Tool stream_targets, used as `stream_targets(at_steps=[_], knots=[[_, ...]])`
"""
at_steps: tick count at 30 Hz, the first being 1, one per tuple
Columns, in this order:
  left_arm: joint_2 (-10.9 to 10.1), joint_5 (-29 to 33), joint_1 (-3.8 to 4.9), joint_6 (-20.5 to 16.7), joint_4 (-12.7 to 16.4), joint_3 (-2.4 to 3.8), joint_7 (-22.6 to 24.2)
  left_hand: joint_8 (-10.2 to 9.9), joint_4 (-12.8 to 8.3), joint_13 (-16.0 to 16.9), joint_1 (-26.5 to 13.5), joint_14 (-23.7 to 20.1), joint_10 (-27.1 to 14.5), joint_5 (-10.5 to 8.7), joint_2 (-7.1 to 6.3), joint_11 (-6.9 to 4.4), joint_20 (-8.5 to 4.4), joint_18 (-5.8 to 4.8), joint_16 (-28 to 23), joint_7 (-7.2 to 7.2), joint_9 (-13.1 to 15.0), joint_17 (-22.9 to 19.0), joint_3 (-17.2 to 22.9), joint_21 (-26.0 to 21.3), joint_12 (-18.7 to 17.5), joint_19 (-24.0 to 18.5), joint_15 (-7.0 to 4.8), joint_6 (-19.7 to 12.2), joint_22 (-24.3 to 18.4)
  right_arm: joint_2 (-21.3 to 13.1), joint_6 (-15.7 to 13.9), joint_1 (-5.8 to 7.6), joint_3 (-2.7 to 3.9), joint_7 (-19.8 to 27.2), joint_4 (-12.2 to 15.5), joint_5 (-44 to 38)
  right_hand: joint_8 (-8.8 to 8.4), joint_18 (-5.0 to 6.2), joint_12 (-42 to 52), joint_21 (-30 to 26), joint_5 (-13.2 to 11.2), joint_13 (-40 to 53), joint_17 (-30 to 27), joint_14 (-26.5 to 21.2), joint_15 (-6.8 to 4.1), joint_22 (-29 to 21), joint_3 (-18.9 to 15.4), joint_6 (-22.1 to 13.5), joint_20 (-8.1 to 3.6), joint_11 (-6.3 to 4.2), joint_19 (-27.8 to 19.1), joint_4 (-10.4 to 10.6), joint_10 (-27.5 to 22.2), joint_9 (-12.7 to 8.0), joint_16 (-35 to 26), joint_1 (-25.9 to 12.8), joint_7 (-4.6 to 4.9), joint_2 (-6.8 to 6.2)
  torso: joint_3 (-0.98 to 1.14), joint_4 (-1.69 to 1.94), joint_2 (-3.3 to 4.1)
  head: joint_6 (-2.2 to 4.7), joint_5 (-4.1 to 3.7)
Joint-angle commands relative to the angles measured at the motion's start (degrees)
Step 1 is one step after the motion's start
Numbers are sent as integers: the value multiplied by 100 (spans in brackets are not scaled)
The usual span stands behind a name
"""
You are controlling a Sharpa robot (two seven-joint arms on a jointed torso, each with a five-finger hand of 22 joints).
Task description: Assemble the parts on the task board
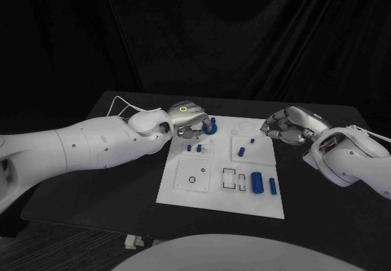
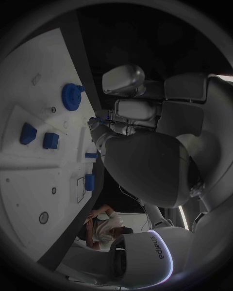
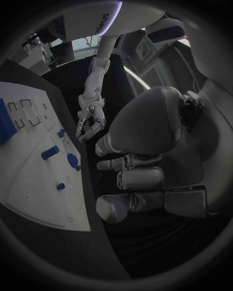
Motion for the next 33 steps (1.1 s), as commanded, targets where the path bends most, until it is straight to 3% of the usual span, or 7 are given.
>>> stream_targets(at_steps=[1, 12, 20, 28, 33], knots=[[-144, -3, 39, 35, 140, -1, -44, 16, -34, 62, -112, 40, 306, -55, 19, -92, 23, -248, -37, 42, -29, -77, 227, -67, -2, -34, -3, 23, 867, -2, 30, -29, 4, -98, -10, -13, 86, 165, -398, -136, 74, 557, 392, 279, -69, 646, 269, 27, 8, -32, -55, -2, -65, 81, -105, 33, -11, 12, 8, 7, -10, 0, 1], [-344, -3, 46, 472, 162, -5, -156, -10, 15, 62, -142, -6, 296, -209, 21, -92, 22, -233, -100, 41, -43, -186, 208, -155, -98, -73, -25, 28, 846, -6, 23, -75, 4, -92, -19, -13, 85, 167, -405, -150, 75, 549, 383, 276, -70, 643, 275, 25, 8, -32, -60, -4, -69, 82, -115, 38, -11, 8, 26, 4, -31, 0, 13], [-250, -3, -29, 515, 18, -6, -186, -26, 20, 63, -137, -16, 288, -232, 21, -90, 21, -229, -114, 44, -51, -207, 207, -177, -125, -83, -24, 12, 841, 1, 21, -87, 4, -86, -25, -13, 85, 167, -405, -150, 75, 549, 383, 276, -70, 643, 275, 25, 8, -32, -60, -4, -69, 82, -115, 38, -11, 8, -14, 8, -6, 0, 6], [-124, -3, -134, 508, -182, -6, -223, -36, 15, 65, -124, -12, 289, -222, 21, -86, 20, -232, -109, 49, -56, -191, 212, -165, -137, -78, -21, 1, 845, -10, -14, -91, 4, -71, -16, -13, 75, 169, -412, -162, 78, 542, 381, 274, -71, 641, 284, 5, 7, -31, -64, -9, -71, 79, -117, 48, -6, 1, 0, -2, 4, 0, 0], [-60, -3, -184, 469, -290, -7, -241, -39, 15, 65, -122, -12, 289, -216, 21, -83, 20, -234, -110, 54, -58, -191, 214, -156, -142, -74, -20, -2, 848, -13, -16, -92, 4, -66, -15, -13, 74, 169, -409, -163, 79, 545, 381, 274, -70, 641, 287, 2, 7, -30, -64, -9, -67, 79, -118, 49, -5, 2, -3, -5, 4, 0, 4]])
